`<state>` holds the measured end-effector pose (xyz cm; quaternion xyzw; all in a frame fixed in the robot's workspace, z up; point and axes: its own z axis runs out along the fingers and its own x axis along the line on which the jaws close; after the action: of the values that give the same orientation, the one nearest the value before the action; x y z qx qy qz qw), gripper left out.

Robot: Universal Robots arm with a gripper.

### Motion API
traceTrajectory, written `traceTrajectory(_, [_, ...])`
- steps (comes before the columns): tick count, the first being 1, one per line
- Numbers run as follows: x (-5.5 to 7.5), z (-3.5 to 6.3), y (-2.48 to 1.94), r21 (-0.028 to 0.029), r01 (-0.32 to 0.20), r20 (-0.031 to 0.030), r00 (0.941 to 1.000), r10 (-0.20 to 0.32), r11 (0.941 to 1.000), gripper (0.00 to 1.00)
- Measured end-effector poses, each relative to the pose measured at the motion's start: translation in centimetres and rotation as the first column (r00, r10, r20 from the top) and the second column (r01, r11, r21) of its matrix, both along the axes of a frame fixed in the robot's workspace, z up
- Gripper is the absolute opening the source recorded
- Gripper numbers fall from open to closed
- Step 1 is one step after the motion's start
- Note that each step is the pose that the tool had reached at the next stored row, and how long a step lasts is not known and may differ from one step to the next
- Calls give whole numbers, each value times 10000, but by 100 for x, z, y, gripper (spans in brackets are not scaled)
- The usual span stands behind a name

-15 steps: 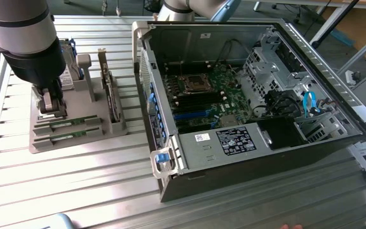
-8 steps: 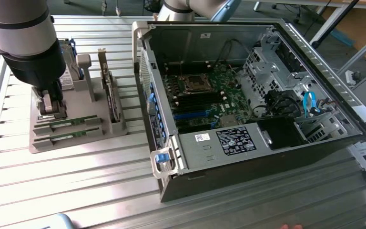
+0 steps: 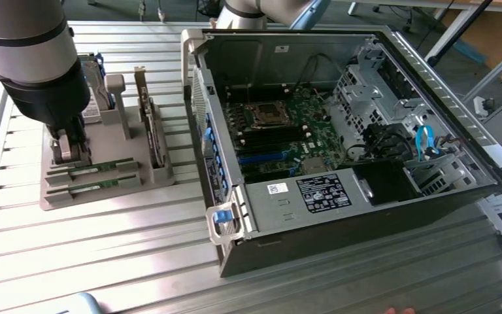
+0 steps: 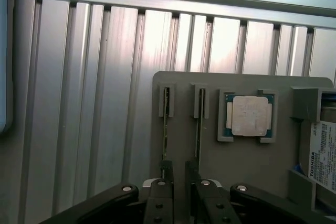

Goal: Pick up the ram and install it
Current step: 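Pick up the ram and move it above insertion slot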

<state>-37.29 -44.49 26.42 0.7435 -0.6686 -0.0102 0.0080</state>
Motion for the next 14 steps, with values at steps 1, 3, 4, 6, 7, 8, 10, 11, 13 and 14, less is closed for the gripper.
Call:
traceTrajectory(1, [0,0,-8,5,0,0,10000,0,10000,24])
traceTrajectory(3, [0,0,-10,11,1,0,10000,-1,10000,24])
traceTrajectory(4, [0,0,-10,11,1,0,10000,-1,10000,24])
traceTrajectory(6, [0,0,-11,11,0,0,10000,0,10000,24])
traceTrajectory(7, [0,0,-11,11,0,0,10000,0,10000,24])
traceTrajectory(8, [0,-1,-11,11,0,-1,10000,0,10000,24])
traceTrajectory(10, [0,-8,-11,12,0,1,10000,0,10000,24])
traceTrajectory(11, [0,-15,-11,13,0,2,10000,0,10000,24])
traceTrajectory(13, [0,-31,-11,12,0,0,10000,0,10000,24])
traceTrajectory(14, [0,-40,-11,11,0,-1,10000,0,10000,24])
